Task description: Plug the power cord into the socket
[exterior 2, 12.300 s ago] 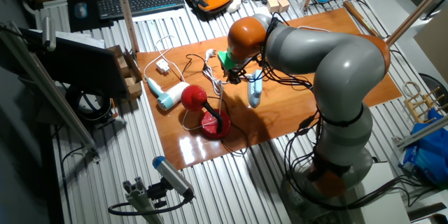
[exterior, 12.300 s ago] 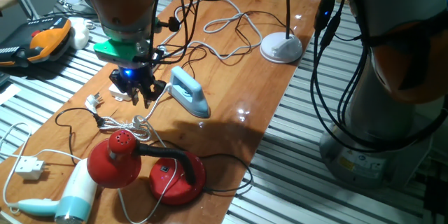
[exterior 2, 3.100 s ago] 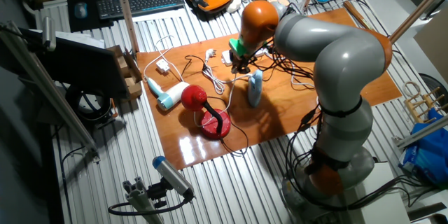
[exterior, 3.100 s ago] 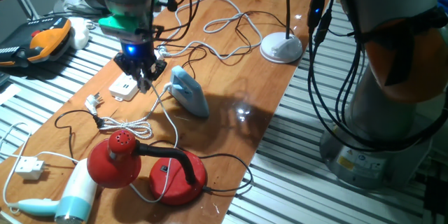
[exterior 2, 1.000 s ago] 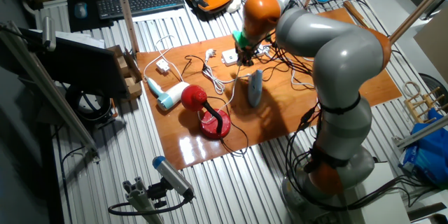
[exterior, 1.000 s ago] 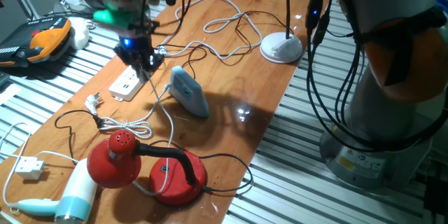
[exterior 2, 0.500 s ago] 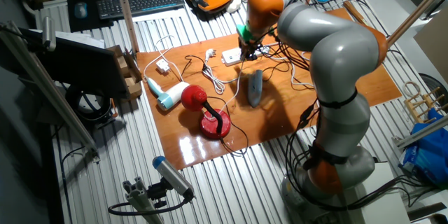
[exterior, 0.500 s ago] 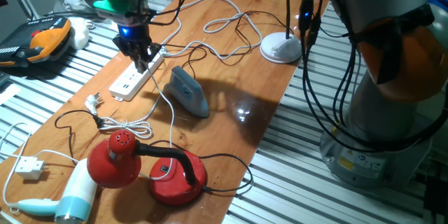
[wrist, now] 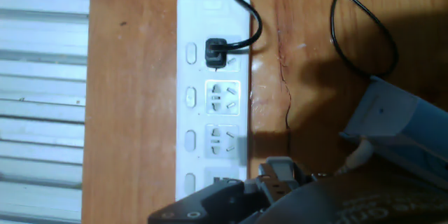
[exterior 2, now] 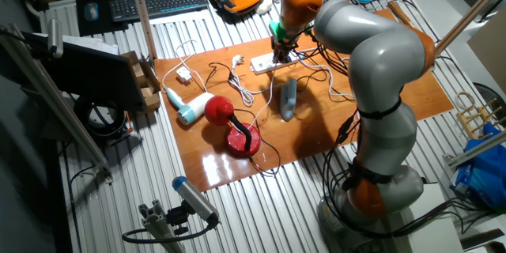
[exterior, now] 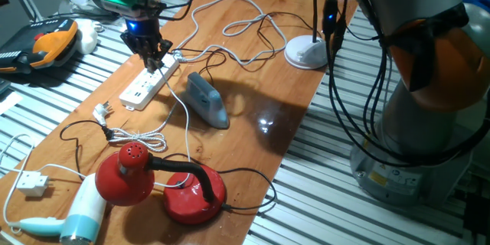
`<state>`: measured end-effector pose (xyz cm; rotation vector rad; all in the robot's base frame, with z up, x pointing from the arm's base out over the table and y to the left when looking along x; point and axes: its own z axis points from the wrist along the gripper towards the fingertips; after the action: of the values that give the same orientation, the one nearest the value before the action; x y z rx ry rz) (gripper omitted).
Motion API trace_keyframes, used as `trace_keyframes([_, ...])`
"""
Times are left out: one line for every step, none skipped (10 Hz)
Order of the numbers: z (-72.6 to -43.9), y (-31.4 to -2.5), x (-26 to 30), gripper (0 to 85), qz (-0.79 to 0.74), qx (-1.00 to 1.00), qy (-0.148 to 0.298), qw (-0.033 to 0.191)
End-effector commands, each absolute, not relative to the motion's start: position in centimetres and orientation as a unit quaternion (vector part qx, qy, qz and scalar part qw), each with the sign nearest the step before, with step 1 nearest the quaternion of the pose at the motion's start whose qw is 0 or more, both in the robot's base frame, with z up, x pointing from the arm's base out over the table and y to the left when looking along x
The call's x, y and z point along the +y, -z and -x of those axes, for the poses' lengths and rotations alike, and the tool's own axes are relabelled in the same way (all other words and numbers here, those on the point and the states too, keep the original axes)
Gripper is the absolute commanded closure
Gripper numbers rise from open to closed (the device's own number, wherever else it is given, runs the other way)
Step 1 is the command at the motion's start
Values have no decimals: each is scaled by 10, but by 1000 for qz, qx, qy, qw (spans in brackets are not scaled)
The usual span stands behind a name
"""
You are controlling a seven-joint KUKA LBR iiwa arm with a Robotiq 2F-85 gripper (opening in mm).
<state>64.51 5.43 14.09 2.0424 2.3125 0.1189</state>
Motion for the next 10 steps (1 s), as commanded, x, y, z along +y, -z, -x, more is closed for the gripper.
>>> trace_keyframes([-645,-141,55,850,-656,753,-35,24])
trace_keyframes([-645,-141,55,850,-664,747,-31,17])
trace_keyframes([-645,-141,55,850,-671,741,-27,8])
trace_keyframes([-645,-141,55,850,-679,734,-28,0])
trace_keyframes([-645,-141,55,850,-685,727,-36,-17])
trace_keyframes([-645,-141,55,850,-685,726,-47,-30])
trace_keyframes([-645,-141,55,850,-682,729,-48,-29])
trace_keyframes([-645,-141,55,850,-679,732,-48,-24])
trace_keyframes([-645,-141,55,850,-676,735,-49,-19])
trace_keyframes([-645,-141,55,850,-675,736,-47,-16])
